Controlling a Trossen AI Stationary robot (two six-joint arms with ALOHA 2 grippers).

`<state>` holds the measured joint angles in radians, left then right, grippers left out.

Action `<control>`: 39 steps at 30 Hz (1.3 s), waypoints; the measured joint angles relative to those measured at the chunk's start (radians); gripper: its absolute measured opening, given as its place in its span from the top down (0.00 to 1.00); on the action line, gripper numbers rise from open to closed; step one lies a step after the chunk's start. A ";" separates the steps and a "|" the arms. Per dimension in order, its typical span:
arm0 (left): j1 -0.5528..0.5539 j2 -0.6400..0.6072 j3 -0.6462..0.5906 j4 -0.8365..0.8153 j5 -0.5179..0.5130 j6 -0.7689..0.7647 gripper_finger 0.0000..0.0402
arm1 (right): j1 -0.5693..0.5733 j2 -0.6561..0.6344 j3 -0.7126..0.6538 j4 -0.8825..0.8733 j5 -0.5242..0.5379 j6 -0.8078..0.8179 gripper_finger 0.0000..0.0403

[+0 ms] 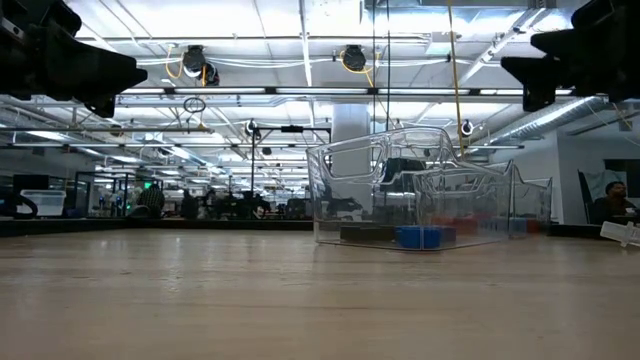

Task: Pick & Place Office items
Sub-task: Return to Home Position

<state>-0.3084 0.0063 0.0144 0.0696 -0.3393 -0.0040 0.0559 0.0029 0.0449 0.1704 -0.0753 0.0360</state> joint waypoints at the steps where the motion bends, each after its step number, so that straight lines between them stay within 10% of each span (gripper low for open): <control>1: 0.000 0.000 0.000 0.000 0.000 0.000 0.70 | 0.000 0.000 0.000 -0.008 0.001 -0.002 0.47; 39: 0.000 0.000 0.000 0.002 0.000 0.000 0.70 | 0.000 0.014 -0.004 -0.046 0.104 -0.076 0.47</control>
<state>-0.3082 0.0063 0.0147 0.0711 -0.3393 -0.0040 0.0563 0.0166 0.0414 0.1243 0.0284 -0.0395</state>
